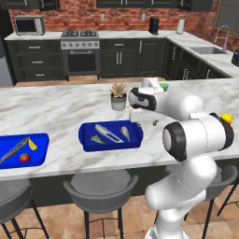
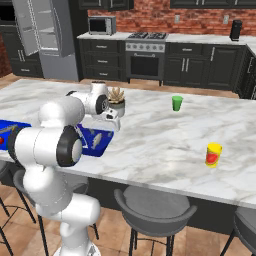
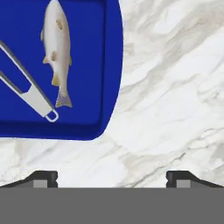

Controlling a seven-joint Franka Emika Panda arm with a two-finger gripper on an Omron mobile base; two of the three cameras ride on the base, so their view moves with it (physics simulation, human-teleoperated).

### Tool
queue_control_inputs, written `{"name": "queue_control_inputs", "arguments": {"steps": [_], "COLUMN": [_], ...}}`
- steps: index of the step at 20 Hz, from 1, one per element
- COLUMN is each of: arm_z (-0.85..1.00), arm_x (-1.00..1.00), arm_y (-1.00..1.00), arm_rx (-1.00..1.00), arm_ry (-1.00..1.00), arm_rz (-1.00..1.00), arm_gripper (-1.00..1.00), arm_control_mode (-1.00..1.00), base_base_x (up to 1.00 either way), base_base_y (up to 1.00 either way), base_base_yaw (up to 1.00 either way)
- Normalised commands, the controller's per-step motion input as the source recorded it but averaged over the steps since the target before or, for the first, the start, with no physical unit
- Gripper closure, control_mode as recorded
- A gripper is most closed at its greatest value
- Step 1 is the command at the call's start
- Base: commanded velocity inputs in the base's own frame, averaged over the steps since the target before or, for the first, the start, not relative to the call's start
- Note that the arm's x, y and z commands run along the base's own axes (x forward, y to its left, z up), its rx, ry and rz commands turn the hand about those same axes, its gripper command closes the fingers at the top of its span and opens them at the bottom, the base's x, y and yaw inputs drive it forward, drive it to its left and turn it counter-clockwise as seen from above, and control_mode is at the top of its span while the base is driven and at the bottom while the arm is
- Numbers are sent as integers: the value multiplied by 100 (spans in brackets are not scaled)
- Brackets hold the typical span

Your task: Gather the lemon wedge and tomato from the fridge and place them on a tray on the dining counter. Then gather the fishs from the fridge and place them on the other tray.

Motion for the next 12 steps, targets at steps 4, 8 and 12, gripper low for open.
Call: {"name": "queue_control_inputs", "arguments": {"steps": [4,8,12], "arm_z": [36,32,36], "arm_x": [-100,-100,-87], "arm_y": [-44,-14,0], "arm_rx": [0,0,0], "arm_ry": [-1,0,0], "arm_rz": [-1,-4,-4], "arm_gripper": [-100,-100,-100], "arm_control_mode": [-100,-100,-100], "base_base_x": [0,0,0], "base_base_y": [0,0,0], "base_base_yaw": [0,0,0]}}
